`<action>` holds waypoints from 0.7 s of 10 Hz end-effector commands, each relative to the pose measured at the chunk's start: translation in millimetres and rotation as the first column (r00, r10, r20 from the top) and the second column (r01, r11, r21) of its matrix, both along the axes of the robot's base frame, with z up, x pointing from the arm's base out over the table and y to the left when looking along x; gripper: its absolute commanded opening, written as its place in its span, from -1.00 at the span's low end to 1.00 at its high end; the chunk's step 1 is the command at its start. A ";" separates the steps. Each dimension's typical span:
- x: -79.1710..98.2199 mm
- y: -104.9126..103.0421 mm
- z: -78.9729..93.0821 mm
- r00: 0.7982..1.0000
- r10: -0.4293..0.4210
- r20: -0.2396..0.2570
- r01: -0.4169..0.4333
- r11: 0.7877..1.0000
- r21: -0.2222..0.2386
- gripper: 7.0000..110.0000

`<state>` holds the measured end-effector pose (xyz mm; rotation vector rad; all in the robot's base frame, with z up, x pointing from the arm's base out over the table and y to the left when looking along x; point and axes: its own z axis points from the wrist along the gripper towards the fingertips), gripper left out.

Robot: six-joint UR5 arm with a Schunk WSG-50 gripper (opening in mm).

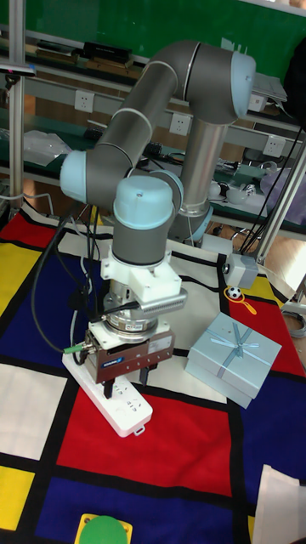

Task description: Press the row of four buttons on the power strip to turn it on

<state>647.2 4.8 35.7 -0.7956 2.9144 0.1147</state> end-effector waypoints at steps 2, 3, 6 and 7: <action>21.4 18.9 -7.4 1.000 -0.018 0.003 0.018 0.999 0.044 0.15; 22.5 21.0 -9.2 1.000 -0.023 0.002 0.023 0.999 0.043 0.15; 22.7 26.3 -15.4 1.000 0.005 0.000 -0.005 1.000 0.025 0.15; 19.1 24.6 -16.3 1.000 0.018 -0.008 -0.018 1.000 0.010 0.15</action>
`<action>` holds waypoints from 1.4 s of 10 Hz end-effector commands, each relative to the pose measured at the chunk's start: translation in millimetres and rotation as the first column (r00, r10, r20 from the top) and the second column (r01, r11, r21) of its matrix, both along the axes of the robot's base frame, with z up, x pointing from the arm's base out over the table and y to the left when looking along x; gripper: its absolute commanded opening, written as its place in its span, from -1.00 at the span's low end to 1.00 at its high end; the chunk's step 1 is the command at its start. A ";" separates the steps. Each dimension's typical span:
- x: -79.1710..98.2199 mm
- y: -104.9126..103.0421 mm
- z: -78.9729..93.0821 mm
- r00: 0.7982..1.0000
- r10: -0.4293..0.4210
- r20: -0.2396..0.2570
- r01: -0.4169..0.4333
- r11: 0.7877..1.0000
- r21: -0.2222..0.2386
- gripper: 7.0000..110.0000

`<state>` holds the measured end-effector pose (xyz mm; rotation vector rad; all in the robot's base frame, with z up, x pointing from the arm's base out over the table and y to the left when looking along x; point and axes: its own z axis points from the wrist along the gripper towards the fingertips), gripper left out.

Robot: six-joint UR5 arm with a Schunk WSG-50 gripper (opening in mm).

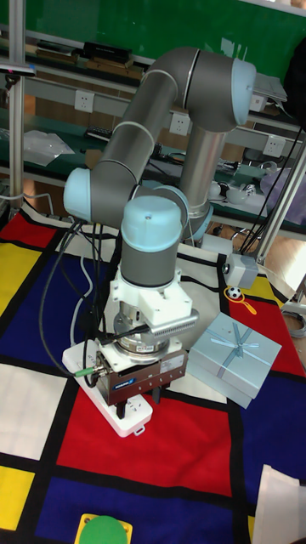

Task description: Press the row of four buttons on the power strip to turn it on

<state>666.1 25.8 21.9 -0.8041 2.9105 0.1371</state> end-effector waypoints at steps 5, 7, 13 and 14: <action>-18.8 0.2 -4.4 0.999 0.024 -0.042 -0.026 0.998 -0.053 0.15; -17.2 -2.3 -5.7 0.999 0.038 -0.032 -0.040 0.997 -0.073 0.15; -15.1 -1.3 -6.5 0.999 0.044 -0.030 -0.046 0.996 -0.070 0.15; -14.6 -0.1 -6.7 0.999 0.044 -0.030 -0.046 0.997 -0.066 0.15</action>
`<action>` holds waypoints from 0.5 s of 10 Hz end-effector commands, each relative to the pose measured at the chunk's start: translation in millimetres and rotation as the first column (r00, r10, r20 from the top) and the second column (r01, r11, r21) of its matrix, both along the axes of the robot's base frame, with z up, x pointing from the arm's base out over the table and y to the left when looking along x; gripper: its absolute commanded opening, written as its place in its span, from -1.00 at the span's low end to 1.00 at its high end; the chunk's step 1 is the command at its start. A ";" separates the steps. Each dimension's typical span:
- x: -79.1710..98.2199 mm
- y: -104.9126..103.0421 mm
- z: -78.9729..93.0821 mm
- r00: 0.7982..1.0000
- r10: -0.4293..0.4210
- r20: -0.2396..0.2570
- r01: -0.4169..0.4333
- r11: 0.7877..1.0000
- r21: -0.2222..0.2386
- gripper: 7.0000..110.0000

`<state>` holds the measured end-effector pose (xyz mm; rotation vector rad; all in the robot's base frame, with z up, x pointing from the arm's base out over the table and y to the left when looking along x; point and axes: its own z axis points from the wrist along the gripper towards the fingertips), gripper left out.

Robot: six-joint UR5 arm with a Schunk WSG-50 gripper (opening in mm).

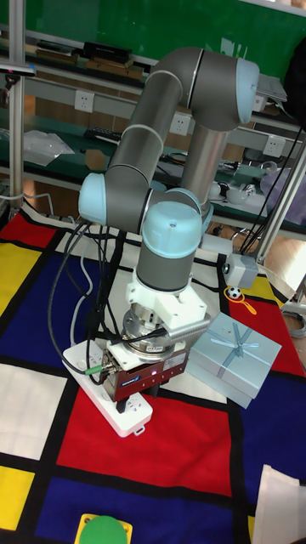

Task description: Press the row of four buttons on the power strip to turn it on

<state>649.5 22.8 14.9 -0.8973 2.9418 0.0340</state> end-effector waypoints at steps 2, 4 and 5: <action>3.8 5.5 0.3 1.000 -0.008 0.005 0.008 1.000 0.027 0.15; 5.8 7.6 0.3 1.000 -0.008 0.010 0.008 0.999 0.036 0.15; 6.1 7.6 0.1 1.000 -0.008 0.010 0.008 0.999 0.036 0.15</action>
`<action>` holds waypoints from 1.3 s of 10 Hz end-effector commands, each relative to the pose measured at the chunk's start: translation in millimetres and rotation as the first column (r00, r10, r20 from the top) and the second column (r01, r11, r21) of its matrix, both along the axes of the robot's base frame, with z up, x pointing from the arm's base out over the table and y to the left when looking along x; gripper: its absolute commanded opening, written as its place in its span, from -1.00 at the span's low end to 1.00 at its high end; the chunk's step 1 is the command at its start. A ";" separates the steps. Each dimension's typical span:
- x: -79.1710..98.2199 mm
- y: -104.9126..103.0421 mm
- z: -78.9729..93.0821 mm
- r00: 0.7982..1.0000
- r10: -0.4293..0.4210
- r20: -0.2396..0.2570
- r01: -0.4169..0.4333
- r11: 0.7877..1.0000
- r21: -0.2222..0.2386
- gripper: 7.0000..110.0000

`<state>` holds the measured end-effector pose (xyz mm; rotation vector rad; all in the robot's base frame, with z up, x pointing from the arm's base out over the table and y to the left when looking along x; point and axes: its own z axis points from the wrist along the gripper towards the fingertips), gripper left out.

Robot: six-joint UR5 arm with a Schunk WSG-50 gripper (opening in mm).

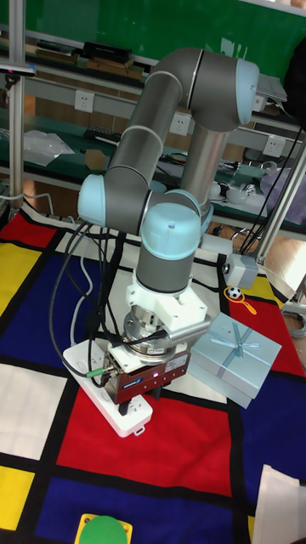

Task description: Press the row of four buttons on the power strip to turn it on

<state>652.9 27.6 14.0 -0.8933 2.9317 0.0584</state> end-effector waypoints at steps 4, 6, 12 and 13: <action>1.5 1.8 0.4 1.000 -0.011 -0.002 0.011 1.000 0.015 0.15; 0.6 0.7 -0.2 1.000 -0.010 -0.008 0.010 1.000 0.012 0.15; -3.4 -2.1 -2.5 1.000 -0.006 -0.031 0.006 1.000 -0.002 0.15; -3.1 0.1 -2.7 1.000 -0.007 -0.031 0.008 1.000 0.005 0.15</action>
